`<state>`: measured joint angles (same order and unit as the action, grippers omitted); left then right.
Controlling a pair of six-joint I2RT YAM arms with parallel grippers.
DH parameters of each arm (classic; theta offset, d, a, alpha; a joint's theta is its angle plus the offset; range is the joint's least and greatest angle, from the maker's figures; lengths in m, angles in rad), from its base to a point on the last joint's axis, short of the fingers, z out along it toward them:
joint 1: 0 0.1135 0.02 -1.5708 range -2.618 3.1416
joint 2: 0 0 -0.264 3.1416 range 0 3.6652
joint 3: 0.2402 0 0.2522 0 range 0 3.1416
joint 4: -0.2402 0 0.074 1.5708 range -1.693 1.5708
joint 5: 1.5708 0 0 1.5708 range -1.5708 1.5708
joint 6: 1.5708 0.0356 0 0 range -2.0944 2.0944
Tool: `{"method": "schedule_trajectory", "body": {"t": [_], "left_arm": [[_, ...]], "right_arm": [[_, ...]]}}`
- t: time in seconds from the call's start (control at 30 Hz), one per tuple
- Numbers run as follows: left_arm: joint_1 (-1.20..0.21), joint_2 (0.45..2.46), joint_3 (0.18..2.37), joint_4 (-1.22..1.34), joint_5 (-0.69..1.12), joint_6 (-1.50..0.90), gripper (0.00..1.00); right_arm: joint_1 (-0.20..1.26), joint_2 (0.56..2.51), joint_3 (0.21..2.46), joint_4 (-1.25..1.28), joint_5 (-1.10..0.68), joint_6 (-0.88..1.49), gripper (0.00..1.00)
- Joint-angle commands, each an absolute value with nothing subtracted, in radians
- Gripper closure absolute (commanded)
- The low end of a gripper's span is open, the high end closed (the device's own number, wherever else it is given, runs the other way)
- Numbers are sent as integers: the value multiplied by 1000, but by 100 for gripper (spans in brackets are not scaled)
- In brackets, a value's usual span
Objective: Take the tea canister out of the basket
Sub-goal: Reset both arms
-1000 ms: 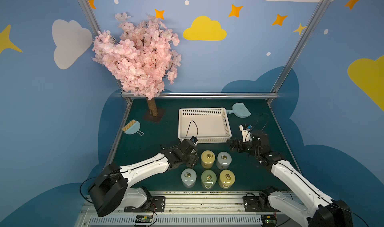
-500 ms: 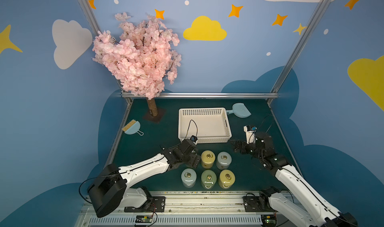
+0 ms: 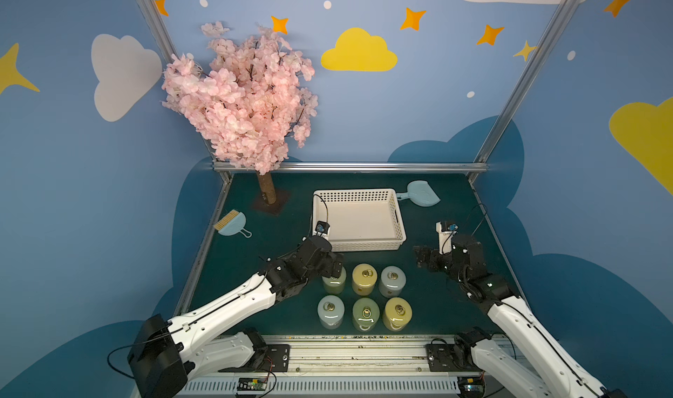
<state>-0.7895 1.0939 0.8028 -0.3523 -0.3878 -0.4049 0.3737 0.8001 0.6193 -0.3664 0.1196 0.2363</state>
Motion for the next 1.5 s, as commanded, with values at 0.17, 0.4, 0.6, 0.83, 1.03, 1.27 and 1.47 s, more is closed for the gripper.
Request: {"method": "schedule_trajectory", "body": {"t": [0.17, 0.4, 0.6, 0.83, 1.03, 1.27, 1.47], "left_arm": [[-588, 974, 717, -264, -522, -336, 0], [-479, 939, 616, -44, -537, -184, 0], [-374, 965, 496, 250, -470, -15, 0], [-151, 1011, 438, 375, -286, -17, 0], [-30, 1142, 429, 457, -147, -36, 0], [33, 1314, 377, 659, 4, -10, 0], [48, 1462, 371, 805, 46, -26, 0]], "right_arm": [[365, 844, 641, -317, 306, 190, 1], [347, 867, 637, -264, 357, 168, 2], [284, 910, 640, -207, 367, 137, 1], [130, 940, 621, -152, 262, 153, 2], [65, 932, 551, -10, 177, 146, 1], [42, 958, 554, 5, 167, 136, 1], [27, 984, 554, 34, 139, 135, 1]]}}
